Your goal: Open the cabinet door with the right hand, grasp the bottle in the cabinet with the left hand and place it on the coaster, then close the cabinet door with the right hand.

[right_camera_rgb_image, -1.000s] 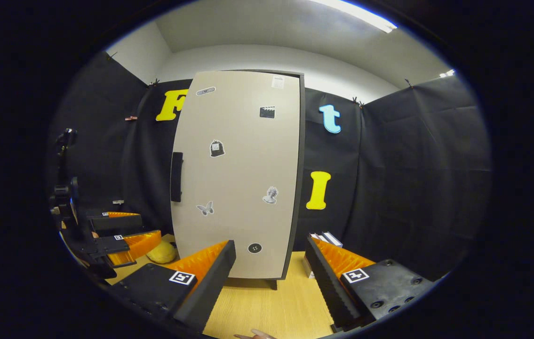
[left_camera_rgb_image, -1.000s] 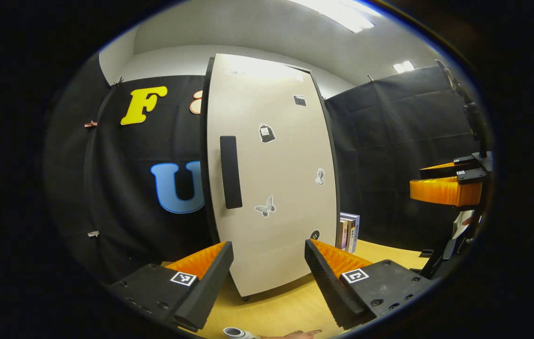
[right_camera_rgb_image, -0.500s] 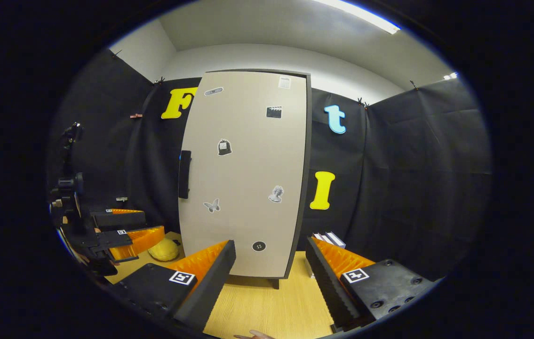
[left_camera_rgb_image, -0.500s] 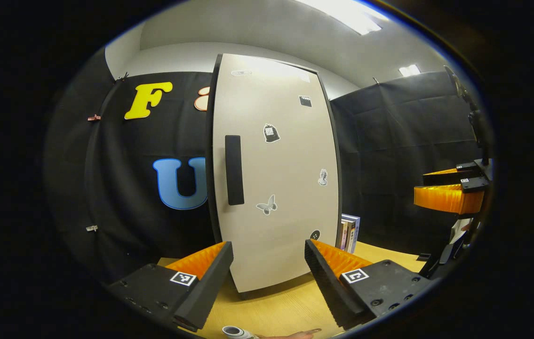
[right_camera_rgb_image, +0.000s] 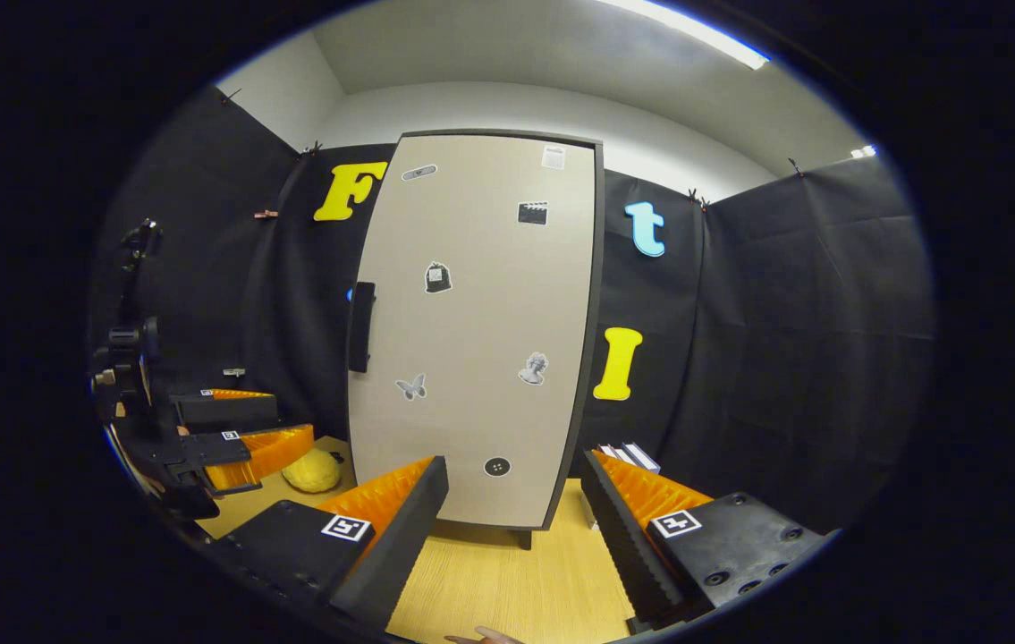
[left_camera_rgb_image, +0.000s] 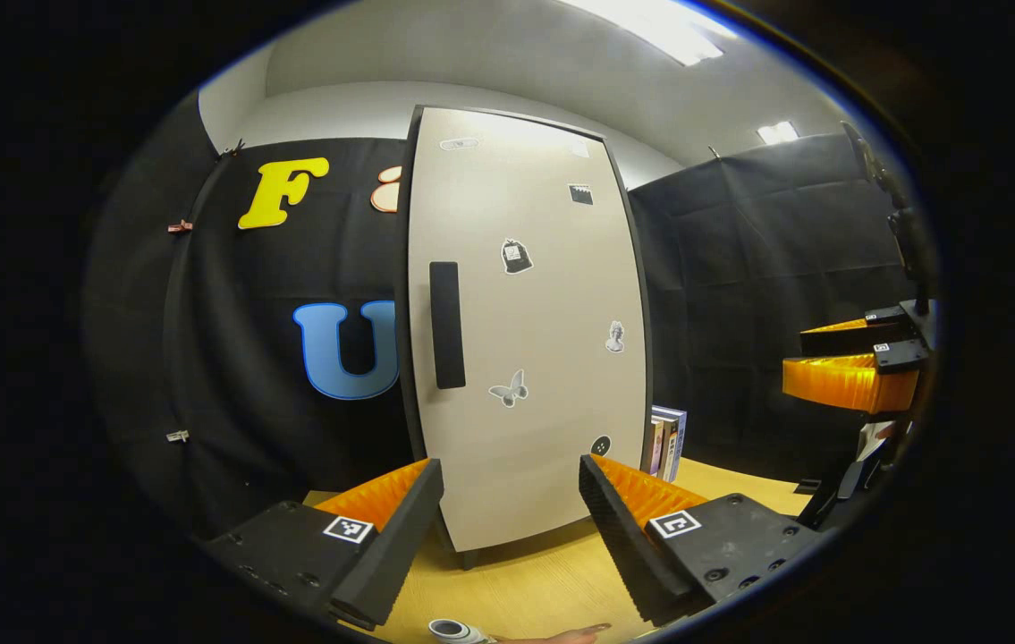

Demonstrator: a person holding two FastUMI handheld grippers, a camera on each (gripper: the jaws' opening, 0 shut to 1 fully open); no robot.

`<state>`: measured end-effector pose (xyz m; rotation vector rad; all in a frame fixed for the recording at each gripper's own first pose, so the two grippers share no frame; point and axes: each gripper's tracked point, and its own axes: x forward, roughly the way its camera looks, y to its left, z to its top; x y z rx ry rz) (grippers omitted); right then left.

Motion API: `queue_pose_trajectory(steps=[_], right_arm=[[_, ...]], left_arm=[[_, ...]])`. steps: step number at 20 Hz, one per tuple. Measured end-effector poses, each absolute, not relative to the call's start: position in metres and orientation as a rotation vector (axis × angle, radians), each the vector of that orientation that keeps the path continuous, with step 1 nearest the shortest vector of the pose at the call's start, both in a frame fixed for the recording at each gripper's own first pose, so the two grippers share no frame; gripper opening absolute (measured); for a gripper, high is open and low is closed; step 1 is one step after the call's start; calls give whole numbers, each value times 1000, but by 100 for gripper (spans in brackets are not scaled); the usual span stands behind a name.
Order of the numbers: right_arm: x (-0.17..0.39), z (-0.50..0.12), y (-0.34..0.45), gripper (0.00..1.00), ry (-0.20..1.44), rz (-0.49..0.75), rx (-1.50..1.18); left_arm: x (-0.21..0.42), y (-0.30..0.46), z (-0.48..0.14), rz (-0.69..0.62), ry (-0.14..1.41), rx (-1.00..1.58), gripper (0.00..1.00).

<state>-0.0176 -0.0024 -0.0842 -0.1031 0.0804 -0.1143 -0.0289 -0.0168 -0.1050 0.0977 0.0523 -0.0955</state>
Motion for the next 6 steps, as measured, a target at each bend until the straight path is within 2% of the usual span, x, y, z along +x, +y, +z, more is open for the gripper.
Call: queue_pose_trajectory(steps=[6], right_arm=[[-15,-85,-2,98,78,-109,-94]], left_arm=[[-30,-16,-104,-94,53,83,96]])
